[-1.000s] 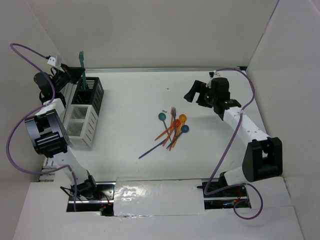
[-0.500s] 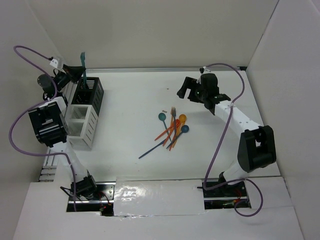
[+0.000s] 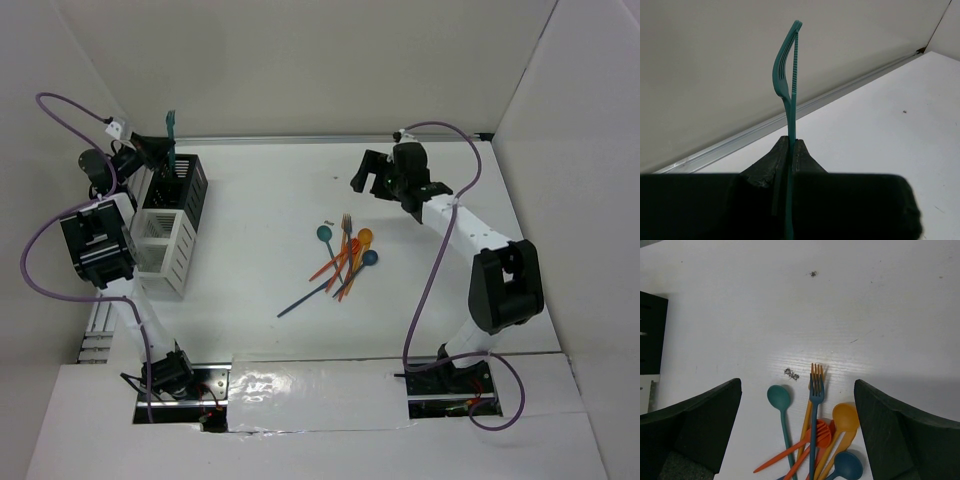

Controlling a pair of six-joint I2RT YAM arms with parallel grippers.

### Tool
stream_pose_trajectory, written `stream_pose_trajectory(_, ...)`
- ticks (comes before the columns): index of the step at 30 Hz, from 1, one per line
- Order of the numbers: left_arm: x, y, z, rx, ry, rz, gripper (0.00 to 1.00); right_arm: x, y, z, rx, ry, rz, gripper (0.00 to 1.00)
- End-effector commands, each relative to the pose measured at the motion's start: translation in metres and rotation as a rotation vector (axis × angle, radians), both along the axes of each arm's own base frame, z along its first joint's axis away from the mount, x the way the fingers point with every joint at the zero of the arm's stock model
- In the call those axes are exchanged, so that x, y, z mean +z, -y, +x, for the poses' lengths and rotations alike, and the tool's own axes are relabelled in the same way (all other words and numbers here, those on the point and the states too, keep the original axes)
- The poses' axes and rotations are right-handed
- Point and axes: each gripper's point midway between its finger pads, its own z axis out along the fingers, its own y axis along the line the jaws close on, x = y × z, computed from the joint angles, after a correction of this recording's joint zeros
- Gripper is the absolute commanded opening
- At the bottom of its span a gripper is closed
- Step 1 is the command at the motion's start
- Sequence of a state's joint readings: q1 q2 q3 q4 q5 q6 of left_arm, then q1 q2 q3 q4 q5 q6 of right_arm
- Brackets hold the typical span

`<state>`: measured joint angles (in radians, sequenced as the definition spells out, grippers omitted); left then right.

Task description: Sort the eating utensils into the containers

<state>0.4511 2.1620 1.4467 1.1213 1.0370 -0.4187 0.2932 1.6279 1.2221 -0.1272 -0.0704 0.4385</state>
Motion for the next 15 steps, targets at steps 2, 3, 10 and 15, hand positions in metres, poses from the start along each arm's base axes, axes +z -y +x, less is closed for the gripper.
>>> stream_pose_trajectory(2, 0.011, -0.004, 0.0, -0.011, 0.109, 0.104, 0.17, 0.029, -0.004, 0.018, -0.002, 0.094, -0.011, 1.0)
stream_pose_trajectory(3, 0.009, -0.003, -0.002, -0.015, 0.107, 0.106, 0.21, 0.031, -0.004, 0.02, 0.0, 0.101, -0.011, 1.0)
stream_pose_trajectory(10, 0.017, -0.006, -0.011, 0.001, 0.112, 0.114, 0.65, 0.04, -0.012, 0.029, 0.041, 0.122, -0.019, 1.0)
stream_pose_trajectory(15, 0.054, -0.007, -0.022, 0.031, 0.158, 0.128, 0.79, 0.044, -0.013, 0.024, 0.044, 0.122, 0.002, 1.0)
